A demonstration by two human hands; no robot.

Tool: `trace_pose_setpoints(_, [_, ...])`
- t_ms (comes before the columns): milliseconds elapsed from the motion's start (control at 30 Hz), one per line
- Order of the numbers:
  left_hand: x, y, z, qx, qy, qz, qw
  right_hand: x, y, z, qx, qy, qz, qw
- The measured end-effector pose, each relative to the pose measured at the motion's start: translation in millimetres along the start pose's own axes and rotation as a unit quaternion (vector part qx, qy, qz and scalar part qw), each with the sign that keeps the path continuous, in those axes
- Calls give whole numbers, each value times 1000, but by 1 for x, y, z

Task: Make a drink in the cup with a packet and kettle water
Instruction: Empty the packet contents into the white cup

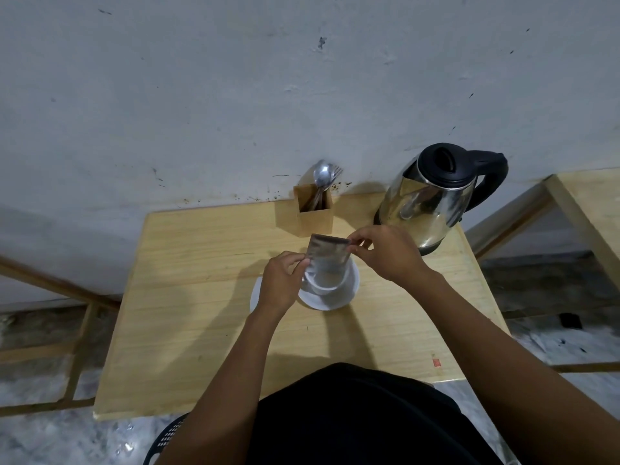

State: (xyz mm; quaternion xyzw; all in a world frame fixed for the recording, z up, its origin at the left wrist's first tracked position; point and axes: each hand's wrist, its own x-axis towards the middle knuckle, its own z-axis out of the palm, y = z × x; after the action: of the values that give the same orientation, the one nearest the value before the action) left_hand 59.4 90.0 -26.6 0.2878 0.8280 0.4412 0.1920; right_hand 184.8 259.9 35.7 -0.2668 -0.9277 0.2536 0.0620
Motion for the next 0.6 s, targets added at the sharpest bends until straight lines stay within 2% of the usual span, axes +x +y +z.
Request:
trace_pose_setpoints(300, [1,-3,8,-25,19,0,999,-5,-6,11,-31,84,8,996])
trace_pose_setpoints(600, [3,-4,5,-8,27,14,999,-6,-6,14,-15,107,27,994])
